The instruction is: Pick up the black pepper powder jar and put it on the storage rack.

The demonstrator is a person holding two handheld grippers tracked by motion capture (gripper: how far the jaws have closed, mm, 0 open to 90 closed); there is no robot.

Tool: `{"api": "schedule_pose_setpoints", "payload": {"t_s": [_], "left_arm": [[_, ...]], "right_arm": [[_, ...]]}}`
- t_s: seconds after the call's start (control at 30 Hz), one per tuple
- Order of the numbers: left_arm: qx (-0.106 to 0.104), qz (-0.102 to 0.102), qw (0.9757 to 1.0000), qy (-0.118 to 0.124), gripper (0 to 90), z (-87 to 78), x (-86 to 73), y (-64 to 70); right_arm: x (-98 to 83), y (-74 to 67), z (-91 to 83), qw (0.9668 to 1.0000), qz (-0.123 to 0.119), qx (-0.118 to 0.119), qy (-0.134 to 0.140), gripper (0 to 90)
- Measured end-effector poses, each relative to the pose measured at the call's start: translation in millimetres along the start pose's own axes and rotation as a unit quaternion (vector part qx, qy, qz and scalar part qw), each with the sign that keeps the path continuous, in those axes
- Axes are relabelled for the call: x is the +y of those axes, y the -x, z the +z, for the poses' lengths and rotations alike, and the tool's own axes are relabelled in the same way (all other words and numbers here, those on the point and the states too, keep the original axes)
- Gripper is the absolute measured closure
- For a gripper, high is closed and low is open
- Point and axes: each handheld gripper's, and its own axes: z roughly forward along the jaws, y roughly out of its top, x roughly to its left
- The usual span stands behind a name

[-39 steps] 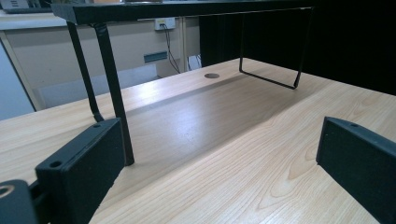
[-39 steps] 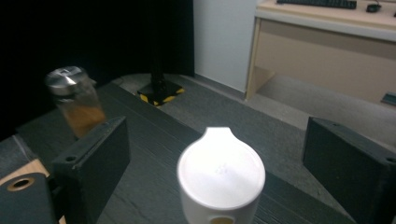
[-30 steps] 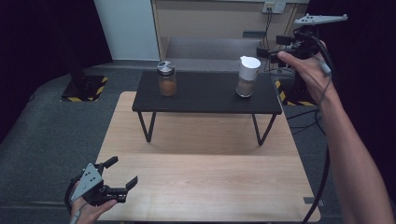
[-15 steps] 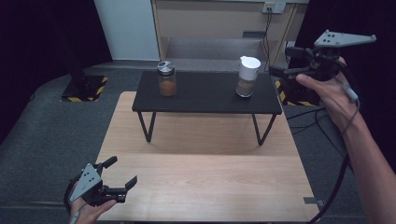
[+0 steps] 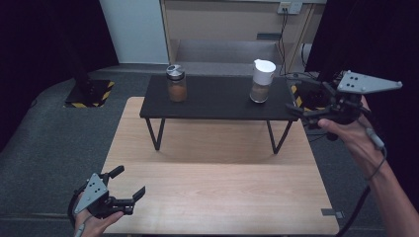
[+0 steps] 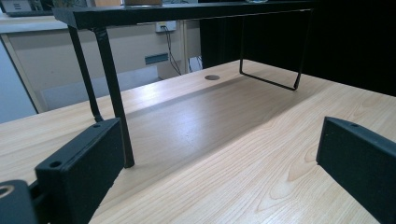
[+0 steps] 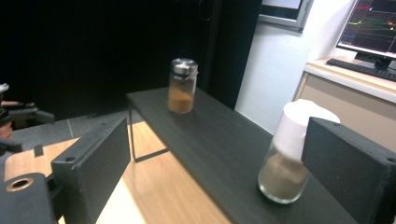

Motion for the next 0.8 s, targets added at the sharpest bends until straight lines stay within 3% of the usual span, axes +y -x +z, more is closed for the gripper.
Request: {"api": "schedule_pose_setpoints", "payload": {"t_s": [0.17, 0.5, 0.8], "left_arm": [[0.0, 0.001, 1.0, -0.002, 0.0, 0.2, 0.3, 0.2], [0.0, 0.002, 1.0, -0.003, 0.0, 0.6, 0.6, 0.9], [0.001, 0.002, 1.0, -0.005, 0.0, 0.7, 0.5, 0.9]], "right_arm": [[-20.4, -12.3, -7.3, 1.0, 0.002, 0.002, 0.004, 8.1], [-63.4, -41.8, -15.2, 0.9997, -0.003, -0.022, -0.01, 7.8], [-105.9, -61.8, -14.8, 0.9988, 0.008, -0.04, -0.029, 7.7]]}}
